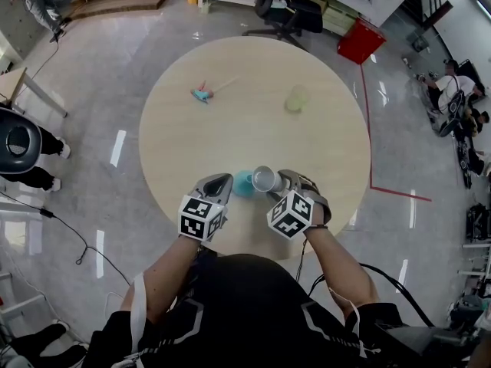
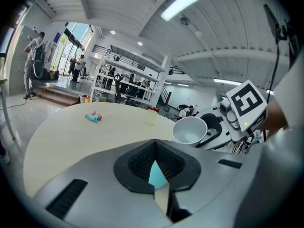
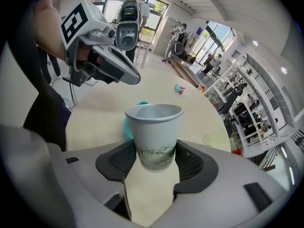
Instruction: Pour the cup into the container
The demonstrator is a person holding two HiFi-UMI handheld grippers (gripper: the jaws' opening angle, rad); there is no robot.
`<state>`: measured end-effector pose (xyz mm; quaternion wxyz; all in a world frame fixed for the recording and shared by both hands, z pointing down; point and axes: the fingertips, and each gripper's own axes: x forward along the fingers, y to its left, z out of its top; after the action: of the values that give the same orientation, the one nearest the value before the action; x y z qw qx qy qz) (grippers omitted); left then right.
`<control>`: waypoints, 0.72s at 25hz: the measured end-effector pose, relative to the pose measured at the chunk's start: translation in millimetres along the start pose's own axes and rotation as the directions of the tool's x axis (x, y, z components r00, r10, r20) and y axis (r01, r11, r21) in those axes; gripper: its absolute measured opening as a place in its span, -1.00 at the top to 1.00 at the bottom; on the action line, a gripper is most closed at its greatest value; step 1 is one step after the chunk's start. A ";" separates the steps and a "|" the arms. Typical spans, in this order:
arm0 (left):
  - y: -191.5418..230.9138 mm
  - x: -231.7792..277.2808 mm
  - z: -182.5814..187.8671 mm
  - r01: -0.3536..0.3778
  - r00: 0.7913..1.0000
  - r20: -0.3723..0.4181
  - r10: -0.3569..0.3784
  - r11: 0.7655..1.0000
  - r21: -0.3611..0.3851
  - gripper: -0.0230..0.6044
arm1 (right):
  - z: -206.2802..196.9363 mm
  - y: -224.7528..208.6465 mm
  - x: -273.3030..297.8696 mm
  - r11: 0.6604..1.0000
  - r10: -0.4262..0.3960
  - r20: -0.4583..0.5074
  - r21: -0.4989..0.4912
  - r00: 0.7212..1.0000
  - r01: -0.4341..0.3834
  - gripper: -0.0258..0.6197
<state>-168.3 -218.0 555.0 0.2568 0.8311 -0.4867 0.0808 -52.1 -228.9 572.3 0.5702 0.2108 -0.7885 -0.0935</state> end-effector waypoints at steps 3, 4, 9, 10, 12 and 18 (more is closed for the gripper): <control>-0.9 -0.5 -0.2 0.002 1.000 -0.001 -0.002 1.000 -0.002 0.94 | 0.1 -2.2 -2.2 1.000 0.002 -0.011 -0.011 1.000 -0.002 0.11; -0.7 -0.4 -0.6 0.002 1.000 -0.002 -0.002 1.000 -0.002 0.94 | -0.2 -2.3 -2.2 1.000 0.003 -0.014 -0.014 1.000 -0.004 0.11; -0.2 -0.3 -1.0 0.003 1.000 -0.001 -0.003 1.000 -0.004 0.94 | -2.4 -1.1 -2.1 1.000 0.010 -0.033 -0.029 0.999 -0.011 0.11; -0.4 -0.4 -0.7 0.004 1.000 0.001 -0.004 1.000 -0.003 0.94 | -2.7 -1.1 -2.3 0.999 0.011 -0.037 -0.032 0.999 -0.012 0.11; -0.9 -0.2 -0.8 0.006 1.000 0.003 -0.006 1.000 -0.004 0.94 | -3.5 -1.1 -2.4 0.999 0.012 -0.044 -0.038 0.999 -0.014 0.11; -0.9 2.8 -3.8 0.013 1.000 -0.002 -0.013 1.000 -0.003 0.94 | -4.0 -1.4 0.7 0.999 0.016 -0.053 -0.043 0.998 -0.018 0.11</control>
<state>-165.6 -217.9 559.1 0.2590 0.8337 -0.4813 0.0793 -48.3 -230.1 573.7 0.5962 0.1938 -0.7726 -0.1003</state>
